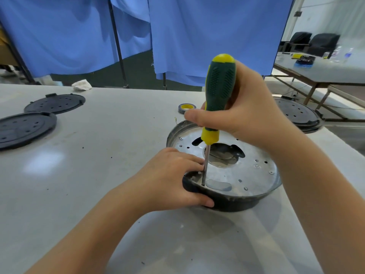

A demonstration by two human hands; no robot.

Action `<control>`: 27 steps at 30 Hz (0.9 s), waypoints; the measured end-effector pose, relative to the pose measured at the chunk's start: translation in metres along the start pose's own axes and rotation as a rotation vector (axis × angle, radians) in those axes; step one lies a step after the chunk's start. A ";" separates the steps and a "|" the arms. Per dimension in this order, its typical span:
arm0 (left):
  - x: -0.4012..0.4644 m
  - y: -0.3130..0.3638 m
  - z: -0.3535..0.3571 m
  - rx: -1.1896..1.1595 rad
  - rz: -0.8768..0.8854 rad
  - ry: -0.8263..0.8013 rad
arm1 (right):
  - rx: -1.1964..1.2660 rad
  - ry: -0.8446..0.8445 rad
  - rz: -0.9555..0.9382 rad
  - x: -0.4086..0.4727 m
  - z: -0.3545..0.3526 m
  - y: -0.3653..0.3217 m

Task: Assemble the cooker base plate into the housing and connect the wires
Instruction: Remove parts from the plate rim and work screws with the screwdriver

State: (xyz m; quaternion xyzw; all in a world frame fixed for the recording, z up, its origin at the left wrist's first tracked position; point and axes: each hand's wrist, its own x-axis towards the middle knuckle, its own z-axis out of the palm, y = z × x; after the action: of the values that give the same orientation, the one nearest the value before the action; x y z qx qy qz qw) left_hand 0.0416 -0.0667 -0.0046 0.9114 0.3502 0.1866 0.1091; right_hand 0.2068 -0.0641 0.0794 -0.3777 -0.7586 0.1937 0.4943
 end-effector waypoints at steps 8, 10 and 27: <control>0.003 -0.002 0.002 0.041 -0.010 -0.067 | 0.114 -0.048 0.145 0.002 -0.005 0.011; 0.004 -0.002 0.003 0.063 -0.016 -0.073 | 0.442 -0.209 0.212 0.003 -0.008 0.014; 0.003 0.003 0.010 0.028 -0.021 -0.029 | 0.504 0.384 0.384 0.001 0.040 -0.003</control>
State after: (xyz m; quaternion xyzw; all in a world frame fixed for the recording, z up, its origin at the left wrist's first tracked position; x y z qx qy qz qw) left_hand 0.0493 -0.0671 -0.0116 0.9117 0.3606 0.1675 0.1034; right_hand 0.1699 -0.0624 0.0647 -0.4090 -0.4958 0.3895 0.6598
